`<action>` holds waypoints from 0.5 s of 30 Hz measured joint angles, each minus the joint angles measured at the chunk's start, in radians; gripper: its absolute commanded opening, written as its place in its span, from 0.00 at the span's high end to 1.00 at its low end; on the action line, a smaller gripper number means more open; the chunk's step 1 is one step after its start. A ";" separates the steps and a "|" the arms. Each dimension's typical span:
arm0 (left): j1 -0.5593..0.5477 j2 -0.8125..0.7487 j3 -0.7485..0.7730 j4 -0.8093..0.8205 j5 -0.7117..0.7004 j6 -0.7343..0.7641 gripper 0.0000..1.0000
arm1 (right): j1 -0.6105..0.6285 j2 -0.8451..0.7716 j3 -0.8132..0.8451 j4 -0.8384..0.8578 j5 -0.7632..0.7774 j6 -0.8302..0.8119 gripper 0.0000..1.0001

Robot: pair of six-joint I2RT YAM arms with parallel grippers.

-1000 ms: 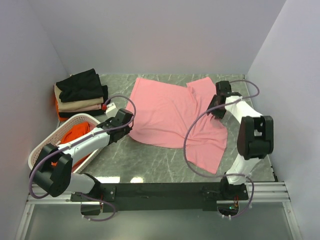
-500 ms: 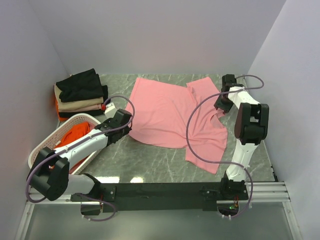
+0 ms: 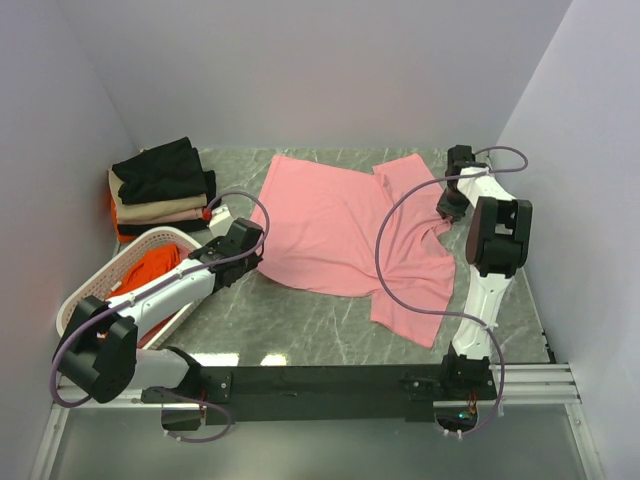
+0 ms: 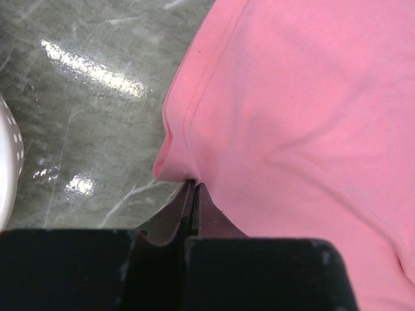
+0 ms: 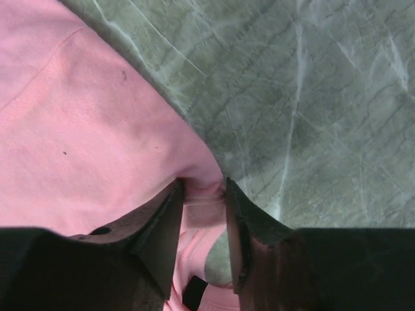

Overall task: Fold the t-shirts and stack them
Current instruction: Flatten the tshirt out

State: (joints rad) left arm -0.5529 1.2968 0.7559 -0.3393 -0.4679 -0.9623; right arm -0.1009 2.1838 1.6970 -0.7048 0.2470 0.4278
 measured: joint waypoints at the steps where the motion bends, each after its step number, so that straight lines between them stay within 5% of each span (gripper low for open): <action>1: 0.000 0.000 0.000 -0.001 0.000 0.000 0.99 | 0.000 0.002 0.003 -0.002 0.000 -0.003 0.69; 4: 0.000 0.000 0.000 -0.002 0.000 0.000 0.99 | 0.000 0.004 0.007 -0.007 0.000 -0.011 1.00; 15: 0.000 -0.016 -0.050 0.007 0.050 -0.001 0.99 | -0.001 0.156 0.294 -0.081 0.055 -0.044 1.00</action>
State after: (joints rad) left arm -0.5529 1.2808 0.7063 -0.3321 -0.4175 -0.9630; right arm -0.1020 2.3402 1.9911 -0.7856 0.3023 0.3836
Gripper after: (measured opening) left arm 0.012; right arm 0.021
